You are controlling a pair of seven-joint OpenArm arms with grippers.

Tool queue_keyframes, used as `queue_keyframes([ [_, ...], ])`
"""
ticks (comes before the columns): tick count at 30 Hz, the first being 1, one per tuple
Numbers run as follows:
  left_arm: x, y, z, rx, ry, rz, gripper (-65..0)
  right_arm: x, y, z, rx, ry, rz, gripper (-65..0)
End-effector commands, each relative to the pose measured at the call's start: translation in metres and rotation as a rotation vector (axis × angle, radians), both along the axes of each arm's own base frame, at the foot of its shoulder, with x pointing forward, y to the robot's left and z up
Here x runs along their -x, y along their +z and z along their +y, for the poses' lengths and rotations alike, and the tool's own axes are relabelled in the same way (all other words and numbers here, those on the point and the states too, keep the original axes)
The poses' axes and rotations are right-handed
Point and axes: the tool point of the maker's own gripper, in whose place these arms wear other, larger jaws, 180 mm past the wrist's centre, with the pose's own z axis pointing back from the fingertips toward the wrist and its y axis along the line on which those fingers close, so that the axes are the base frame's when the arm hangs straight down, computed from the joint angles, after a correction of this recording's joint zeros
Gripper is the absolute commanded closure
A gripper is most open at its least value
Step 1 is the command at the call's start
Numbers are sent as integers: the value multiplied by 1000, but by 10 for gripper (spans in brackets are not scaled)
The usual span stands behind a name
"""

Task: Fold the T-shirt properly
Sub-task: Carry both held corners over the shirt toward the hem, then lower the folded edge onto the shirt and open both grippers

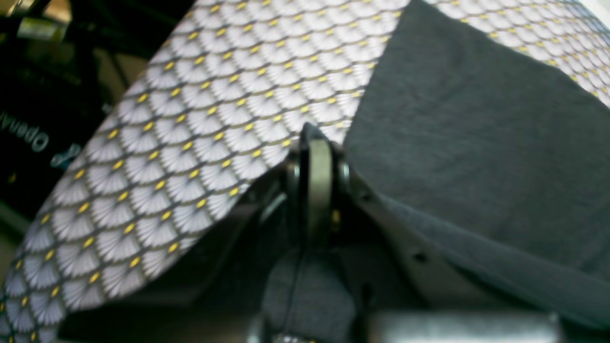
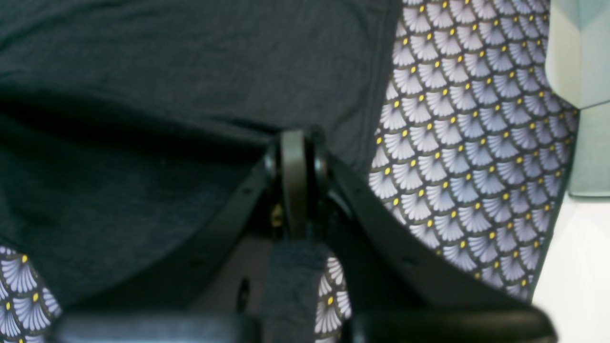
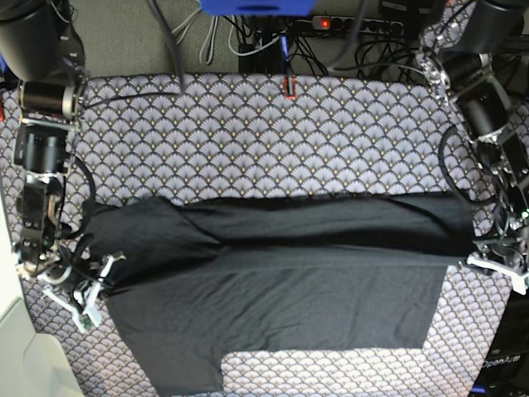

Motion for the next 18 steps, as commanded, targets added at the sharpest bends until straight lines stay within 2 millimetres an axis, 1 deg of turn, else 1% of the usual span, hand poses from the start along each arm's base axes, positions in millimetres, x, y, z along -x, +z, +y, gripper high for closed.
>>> queue_keyframes([
  [1,-11,26,7,-30,0,-70,-6,-15,30,-5,-3,-4,-81,-13],
  [4,-14,25,-1,-37,-22,-63,-6,-16,29,-5,-5,-6,-78,-13],
  [7,-15,21,-5,-29,-30,-57,-6,-14,19,-5,-21,-10,-55,-13],
  [11,-14,11,-4,-15,-27,-33,-9,-11,7,-6,-41,-14,-36,-15],
  [15,-13,10,-3,-16,-26,-30,-12,-10,6,-6,-41,-15,-31,-15],
  [16,-13,10,-3,-15,-26,-28,-23,-10,6,-6,-40,-15,-30,-16],
  [18,-13,10,-3,-15,-26,-28,-87,-10,6,-6,-39,-16,-29,-40],
])
